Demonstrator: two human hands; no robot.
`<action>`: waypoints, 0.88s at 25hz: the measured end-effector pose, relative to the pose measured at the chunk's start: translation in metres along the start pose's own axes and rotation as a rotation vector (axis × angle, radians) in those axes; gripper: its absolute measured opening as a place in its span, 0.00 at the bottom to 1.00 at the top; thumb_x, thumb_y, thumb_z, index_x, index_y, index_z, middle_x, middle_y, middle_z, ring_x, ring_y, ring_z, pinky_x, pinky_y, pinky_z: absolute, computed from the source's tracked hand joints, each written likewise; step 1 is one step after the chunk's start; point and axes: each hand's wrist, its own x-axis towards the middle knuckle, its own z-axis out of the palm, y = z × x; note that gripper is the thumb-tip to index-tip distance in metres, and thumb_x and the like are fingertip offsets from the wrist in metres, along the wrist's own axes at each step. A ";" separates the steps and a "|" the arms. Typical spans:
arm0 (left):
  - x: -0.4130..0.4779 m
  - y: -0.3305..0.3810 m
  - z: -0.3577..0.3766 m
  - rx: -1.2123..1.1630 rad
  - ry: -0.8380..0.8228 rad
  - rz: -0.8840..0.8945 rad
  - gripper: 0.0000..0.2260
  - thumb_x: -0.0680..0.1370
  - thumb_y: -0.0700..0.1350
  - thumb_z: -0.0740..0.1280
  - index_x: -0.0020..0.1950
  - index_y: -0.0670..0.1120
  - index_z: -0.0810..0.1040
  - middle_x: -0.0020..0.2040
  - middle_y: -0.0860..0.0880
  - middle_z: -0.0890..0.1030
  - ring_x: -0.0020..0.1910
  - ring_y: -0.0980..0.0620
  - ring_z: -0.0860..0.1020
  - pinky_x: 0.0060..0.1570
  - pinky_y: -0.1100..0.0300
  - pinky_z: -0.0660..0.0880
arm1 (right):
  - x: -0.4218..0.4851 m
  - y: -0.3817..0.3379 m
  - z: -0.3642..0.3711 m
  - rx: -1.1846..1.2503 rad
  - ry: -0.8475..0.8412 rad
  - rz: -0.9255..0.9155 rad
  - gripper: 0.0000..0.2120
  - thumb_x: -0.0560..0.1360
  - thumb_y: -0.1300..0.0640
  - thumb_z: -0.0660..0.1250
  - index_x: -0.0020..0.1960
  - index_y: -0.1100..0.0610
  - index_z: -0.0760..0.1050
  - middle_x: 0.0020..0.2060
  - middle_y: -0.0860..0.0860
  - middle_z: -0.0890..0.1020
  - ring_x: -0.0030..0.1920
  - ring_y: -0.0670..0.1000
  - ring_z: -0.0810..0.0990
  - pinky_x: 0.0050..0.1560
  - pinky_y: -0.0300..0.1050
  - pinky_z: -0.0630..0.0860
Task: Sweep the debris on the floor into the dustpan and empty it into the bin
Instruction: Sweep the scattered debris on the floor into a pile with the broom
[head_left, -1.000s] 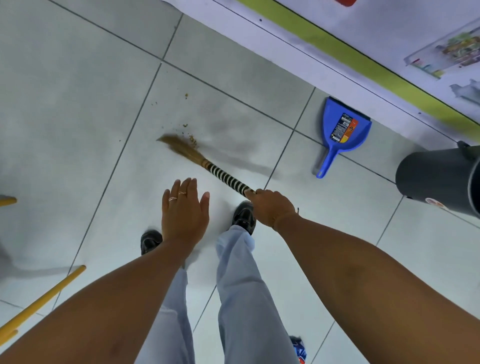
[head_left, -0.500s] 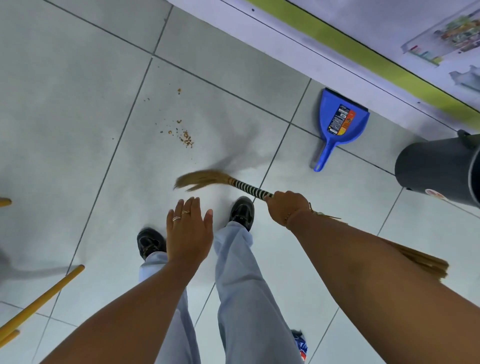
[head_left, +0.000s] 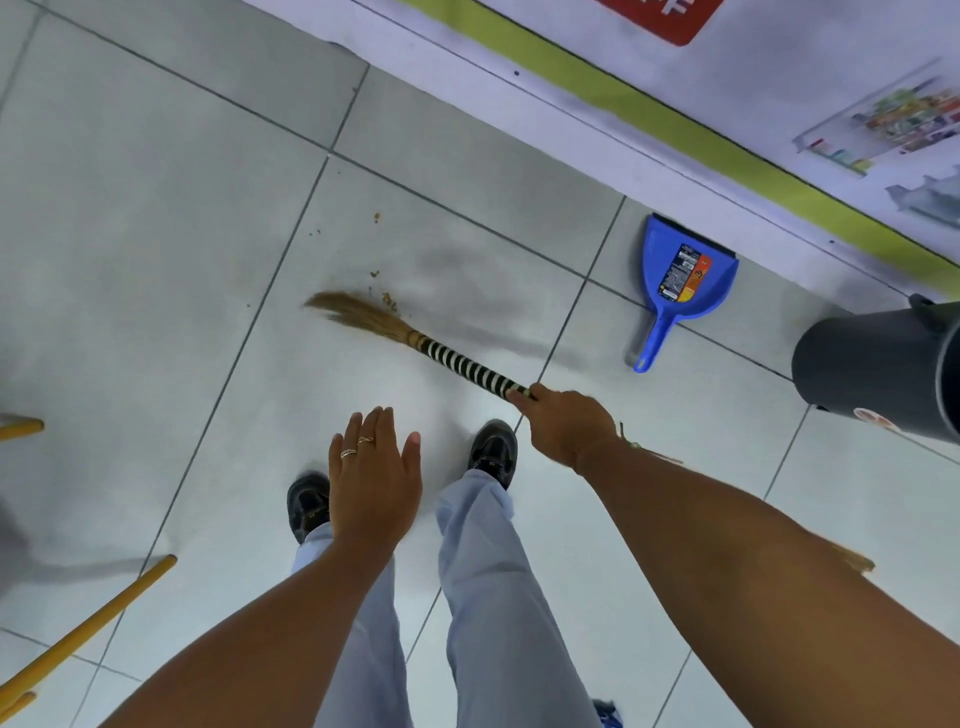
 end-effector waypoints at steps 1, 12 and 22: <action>0.002 -0.003 -0.004 -0.008 0.015 0.000 0.21 0.80 0.48 0.58 0.68 0.37 0.68 0.65 0.37 0.75 0.70 0.39 0.67 0.69 0.42 0.63 | -0.004 -0.001 0.002 0.004 0.041 -0.001 0.25 0.79 0.60 0.53 0.75 0.50 0.59 0.65 0.54 0.72 0.51 0.62 0.79 0.46 0.52 0.75; 0.136 -0.070 -0.052 -0.043 0.033 0.097 0.25 0.79 0.52 0.51 0.71 0.39 0.65 0.70 0.40 0.71 0.73 0.42 0.63 0.73 0.47 0.57 | 0.165 -0.058 -0.112 0.217 0.150 0.471 0.22 0.81 0.59 0.51 0.74 0.56 0.62 0.62 0.58 0.76 0.60 0.61 0.76 0.54 0.53 0.75; 0.197 -0.099 -0.069 -0.020 -0.048 0.062 0.23 0.81 0.51 0.53 0.73 0.41 0.60 0.73 0.41 0.66 0.75 0.44 0.58 0.74 0.48 0.54 | 0.197 -0.059 -0.102 0.060 0.071 0.448 0.21 0.79 0.62 0.55 0.71 0.51 0.66 0.58 0.55 0.79 0.59 0.59 0.76 0.50 0.51 0.75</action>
